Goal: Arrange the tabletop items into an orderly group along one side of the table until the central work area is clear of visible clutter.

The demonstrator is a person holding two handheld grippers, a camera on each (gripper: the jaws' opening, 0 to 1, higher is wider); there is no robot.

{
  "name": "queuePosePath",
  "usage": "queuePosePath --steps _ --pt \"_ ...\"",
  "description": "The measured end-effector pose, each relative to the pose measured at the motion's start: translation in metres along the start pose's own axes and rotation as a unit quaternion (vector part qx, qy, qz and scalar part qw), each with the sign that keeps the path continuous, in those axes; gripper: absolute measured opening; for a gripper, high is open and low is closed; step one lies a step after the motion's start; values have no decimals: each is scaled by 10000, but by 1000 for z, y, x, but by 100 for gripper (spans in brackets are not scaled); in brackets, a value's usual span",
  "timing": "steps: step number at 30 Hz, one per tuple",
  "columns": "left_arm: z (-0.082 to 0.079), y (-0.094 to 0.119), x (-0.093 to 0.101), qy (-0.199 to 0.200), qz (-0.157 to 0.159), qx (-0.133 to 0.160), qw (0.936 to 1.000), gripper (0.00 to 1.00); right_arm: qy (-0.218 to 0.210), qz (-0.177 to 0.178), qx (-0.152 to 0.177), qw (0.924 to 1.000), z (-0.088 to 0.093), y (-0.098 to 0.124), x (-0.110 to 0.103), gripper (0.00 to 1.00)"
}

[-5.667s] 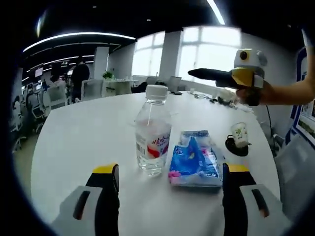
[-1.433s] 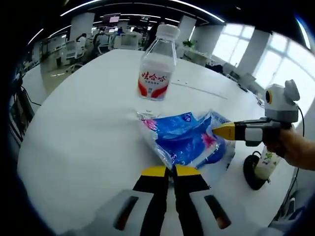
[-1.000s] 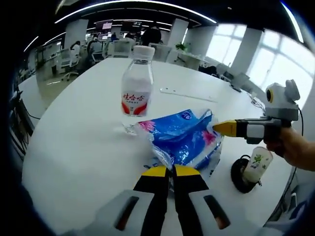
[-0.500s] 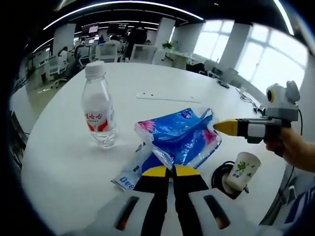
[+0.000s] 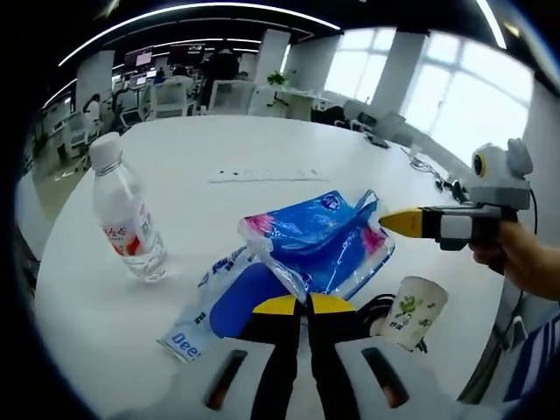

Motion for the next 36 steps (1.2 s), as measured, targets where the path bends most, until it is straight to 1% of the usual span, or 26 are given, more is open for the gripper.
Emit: queuePosePath --steps 2,5,7,12,15,19,22,31,33,34,36 --pt "-3 -4 3 -23 35 -11 10000 2 -33 26 26 10000 -1 3 5 0" --pt "-7 -10 12 -268 75 -90 9996 2 -46 91 42 9999 0 5 13 0" --pt "-9 -13 17 -303 88 -130 9994 2 -147 110 41 9998 0 7 19 0" --pt "-13 -22 25 -425 160 -232 9987 2 -180 188 100 9996 -3 13 29 0" --pt "-17 -28 28 -461 227 -244 9984 2 -195 236 153 9994 -5 18 38 0" --pt "-18 -34 34 -481 289 -272 9981 2 -286 282 158 9991 -3 20 46 0" --pt "-17 -40 37 -522 320 -346 9975 2 -311 318 191 9988 -3 24 49 0" --pt "-24 -57 49 -592 444 -381 9965 2 -431 431 285 9977 -7 31 70 0" --pt "-24 -62 53 -682 454 -424 9957 2 -464 453 301 9974 -8 33 76 0" --pt "-23 -65 56 -810 447 -476 9946 3 -479 464 299 9973 -7 34 78 0" --pt "-21 -70 61 -833 468 -509 9941 3 -495 514 284 9970 -4 35 84 0"
Point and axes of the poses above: the point that each gripper's makers call its tool centre point, and the gripper's own axes: y roughly backward along the fingers, x roughly to its right, z roughly out of its underside, the point moved 1 cm from there along y, roughly backward along the fingers, and after that the axes turned 14 degrees about z, right-handed, at the moved point
